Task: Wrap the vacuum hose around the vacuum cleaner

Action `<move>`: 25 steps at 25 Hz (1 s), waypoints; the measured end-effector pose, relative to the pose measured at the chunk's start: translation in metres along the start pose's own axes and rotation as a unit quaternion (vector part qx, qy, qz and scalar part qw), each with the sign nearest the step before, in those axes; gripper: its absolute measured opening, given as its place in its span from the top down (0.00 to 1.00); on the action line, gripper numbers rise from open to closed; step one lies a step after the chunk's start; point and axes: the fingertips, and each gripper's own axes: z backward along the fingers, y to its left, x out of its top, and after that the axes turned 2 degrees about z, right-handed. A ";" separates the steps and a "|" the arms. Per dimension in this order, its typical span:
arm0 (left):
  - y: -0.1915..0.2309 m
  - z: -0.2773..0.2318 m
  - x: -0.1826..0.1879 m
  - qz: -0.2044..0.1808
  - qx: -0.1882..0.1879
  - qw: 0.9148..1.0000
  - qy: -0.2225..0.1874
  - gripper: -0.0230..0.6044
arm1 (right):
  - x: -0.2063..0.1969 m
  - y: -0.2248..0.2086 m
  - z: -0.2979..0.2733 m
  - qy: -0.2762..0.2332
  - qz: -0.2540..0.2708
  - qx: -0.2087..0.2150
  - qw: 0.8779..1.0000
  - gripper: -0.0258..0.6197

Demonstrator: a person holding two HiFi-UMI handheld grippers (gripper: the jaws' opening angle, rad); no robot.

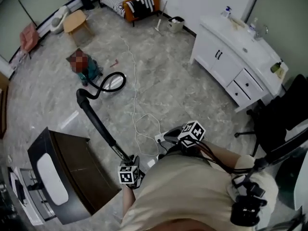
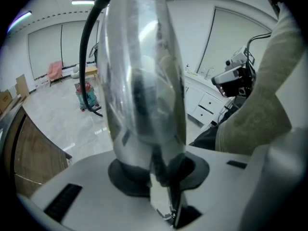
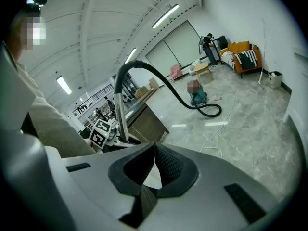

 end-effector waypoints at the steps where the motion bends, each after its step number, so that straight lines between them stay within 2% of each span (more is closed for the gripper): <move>1: 0.002 0.000 0.000 -0.002 0.001 1.000 0.000 0.81 | 0.005 -0.003 -0.004 0.005 0.008 0.002 1.000 0.95; 6: 0.017 -0.006 0.006 -0.004 0.010 1.000 0.009 0.81 | 0.031 -0.030 -0.011 0.005 0.026 0.000 1.000 0.95; 11: 0.032 -0.022 0.040 -0.006 0.019 1.000 0.021 0.81 | 0.045 -0.079 -0.006 -0.001 0.018 -0.001 1.000 0.95; 15: 0.043 -0.053 0.096 -0.017 0.024 0.999 0.026 0.81 | 0.073 -0.142 0.005 -0.013 0.009 0.007 1.000 0.95; 17: 0.035 -0.071 0.127 -0.021 0.034 0.999 0.032 0.81 | 0.085 -0.181 0.021 -0.027 -0.002 0.016 1.000 0.95; 21: 0.022 -0.094 0.193 -0.009 0.065 0.997 0.038 0.81 | 0.121 -0.258 0.056 -0.052 -0.033 0.057 0.996 0.95; 25: 0.035 -0.112 0.256 0.007 0.095 0.995 0.032 0.81 | 0.152 -0.327 0.094 -0.036 -0.045 0.077 0.995 0.95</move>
